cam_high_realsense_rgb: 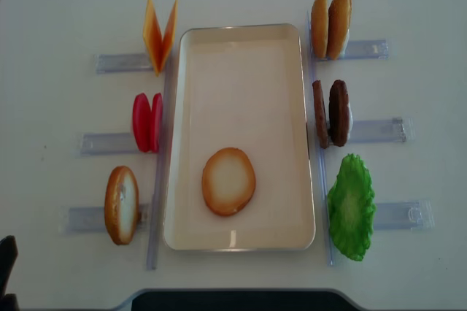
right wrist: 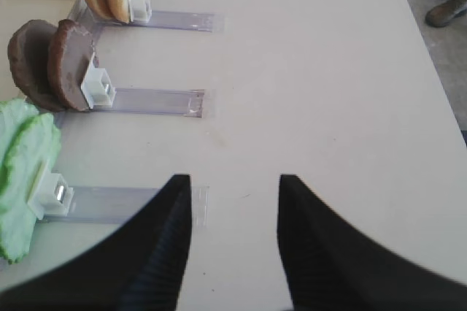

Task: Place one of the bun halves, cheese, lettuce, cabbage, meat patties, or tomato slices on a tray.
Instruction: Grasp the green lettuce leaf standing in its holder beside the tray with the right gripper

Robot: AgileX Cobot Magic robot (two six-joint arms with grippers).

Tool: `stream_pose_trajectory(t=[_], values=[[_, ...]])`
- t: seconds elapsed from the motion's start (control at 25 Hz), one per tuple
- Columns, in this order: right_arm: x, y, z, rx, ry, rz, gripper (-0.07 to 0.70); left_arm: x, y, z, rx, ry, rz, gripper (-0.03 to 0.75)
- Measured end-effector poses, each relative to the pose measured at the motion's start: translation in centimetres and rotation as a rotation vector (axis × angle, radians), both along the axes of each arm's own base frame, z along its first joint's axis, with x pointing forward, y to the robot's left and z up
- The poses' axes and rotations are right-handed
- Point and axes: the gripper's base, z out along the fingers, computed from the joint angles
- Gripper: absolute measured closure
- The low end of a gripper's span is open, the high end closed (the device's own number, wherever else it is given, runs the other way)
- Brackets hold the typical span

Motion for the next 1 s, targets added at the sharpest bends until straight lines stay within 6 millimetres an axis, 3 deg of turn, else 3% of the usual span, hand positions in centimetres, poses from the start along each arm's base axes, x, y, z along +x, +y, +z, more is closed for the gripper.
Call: stream_pose_trajectory(t=[1.0], values=[[0.00,0.00,0.00,0.000,0.000,0.000,0.328,0.00,0.00,0.00,0.000,0.000,0.000,0.335]])
